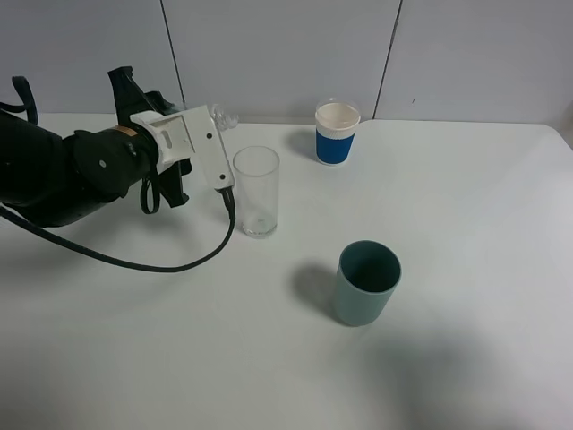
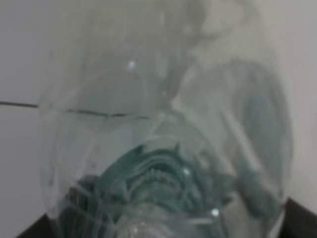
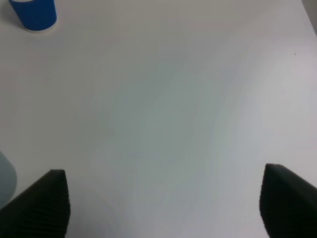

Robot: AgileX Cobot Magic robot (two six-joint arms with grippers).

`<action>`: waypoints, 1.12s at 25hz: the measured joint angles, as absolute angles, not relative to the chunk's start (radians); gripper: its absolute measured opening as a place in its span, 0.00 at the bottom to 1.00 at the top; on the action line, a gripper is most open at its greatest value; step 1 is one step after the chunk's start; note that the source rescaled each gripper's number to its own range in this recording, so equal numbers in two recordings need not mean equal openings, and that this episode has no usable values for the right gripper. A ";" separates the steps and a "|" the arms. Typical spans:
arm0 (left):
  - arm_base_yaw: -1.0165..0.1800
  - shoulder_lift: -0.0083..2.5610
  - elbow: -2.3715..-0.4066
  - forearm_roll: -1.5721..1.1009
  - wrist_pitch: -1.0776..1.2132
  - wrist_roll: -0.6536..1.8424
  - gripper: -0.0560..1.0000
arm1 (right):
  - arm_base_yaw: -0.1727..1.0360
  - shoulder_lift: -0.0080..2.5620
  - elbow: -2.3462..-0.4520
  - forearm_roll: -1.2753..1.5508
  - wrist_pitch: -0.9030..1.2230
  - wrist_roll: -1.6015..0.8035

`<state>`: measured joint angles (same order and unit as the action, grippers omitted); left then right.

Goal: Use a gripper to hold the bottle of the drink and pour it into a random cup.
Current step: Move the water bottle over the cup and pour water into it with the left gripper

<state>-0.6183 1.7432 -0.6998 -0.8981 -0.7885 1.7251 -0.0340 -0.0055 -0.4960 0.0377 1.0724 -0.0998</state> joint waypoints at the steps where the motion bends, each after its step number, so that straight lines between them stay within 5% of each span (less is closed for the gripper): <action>1: -0.618 1.743 -0.707 -0.912 -0.789 1.725 0.09 | -0.034 -0.006 -0.496 0.038 1.072 -0.100; 28: -0.618 1.743 -0.727 -0.978 -0.829 2.003 0.09 | -0.034 -0.006 -0.496 0.038 1.072 -0.100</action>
